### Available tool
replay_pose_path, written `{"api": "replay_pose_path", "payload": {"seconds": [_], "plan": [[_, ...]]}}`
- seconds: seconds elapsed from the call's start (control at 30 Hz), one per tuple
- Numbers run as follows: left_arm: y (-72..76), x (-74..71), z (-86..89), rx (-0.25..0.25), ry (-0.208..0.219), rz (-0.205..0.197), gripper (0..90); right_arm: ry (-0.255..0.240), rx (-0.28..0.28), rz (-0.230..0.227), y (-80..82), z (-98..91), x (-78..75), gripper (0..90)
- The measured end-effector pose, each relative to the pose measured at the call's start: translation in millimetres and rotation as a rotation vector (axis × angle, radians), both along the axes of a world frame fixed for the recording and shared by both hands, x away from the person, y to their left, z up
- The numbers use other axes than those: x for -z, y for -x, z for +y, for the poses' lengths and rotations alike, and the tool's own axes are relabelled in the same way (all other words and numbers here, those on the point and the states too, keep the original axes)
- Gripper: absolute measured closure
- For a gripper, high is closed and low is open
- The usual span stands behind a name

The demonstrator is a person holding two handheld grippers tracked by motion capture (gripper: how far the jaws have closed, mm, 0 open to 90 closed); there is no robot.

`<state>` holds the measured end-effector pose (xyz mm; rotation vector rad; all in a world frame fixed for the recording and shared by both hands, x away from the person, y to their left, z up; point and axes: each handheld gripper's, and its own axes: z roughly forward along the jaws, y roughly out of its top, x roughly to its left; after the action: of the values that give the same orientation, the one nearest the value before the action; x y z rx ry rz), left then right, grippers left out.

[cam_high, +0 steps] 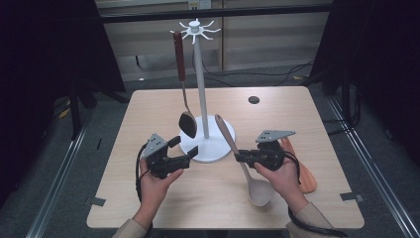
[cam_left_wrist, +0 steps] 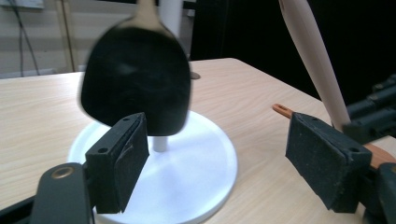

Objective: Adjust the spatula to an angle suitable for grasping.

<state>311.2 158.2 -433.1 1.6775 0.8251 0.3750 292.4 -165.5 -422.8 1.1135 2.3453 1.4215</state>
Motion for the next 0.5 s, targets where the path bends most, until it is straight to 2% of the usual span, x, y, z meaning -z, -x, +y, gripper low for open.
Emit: {"api": "replay_pose_path", "payload": {"seconds": [0.13, 0.27, 0.3, 0.4, 0.47, 0.5], "plan": [[1.6, 4.8, -9.3, 0.026, 0.007, 0.009, 21.0, -0.025, 0.036, -0.026, 0.7, -2.4, -1.9, 78.7], [4.4, 7.1, -19.0, 0.052, -0.009, 0.014, 21.0, -0.049, 0.060, -0.047, 1.3, -3.3, -4.1, 78.7], [4.8, 7.9, -21.2, 0.060, -0.003, 0.010, 21.0, -0.047, 0.065, -0.057, 1.7, -3.3, -4.6, 78.7], [6.2, 8.8, -27.8, 0.086, 0.020, 0.033, 21.0, -0.053, 0.079, -0.068, 2.9, -2.0, -6.0, 78.7], [6.8, 8.8, -31.3, 0.095, 0.010, 0.030, 21.0, -0.057, 0.088, -0.076, 3.5, -1.0, -6.1, 78.7], [7.4, 9.1, -34.1, 0.101, 0.019, 0.031, 21.1, -0.059, 0.094, -0.078, 4.0, -0.2, -6.2, 78.7]]}}
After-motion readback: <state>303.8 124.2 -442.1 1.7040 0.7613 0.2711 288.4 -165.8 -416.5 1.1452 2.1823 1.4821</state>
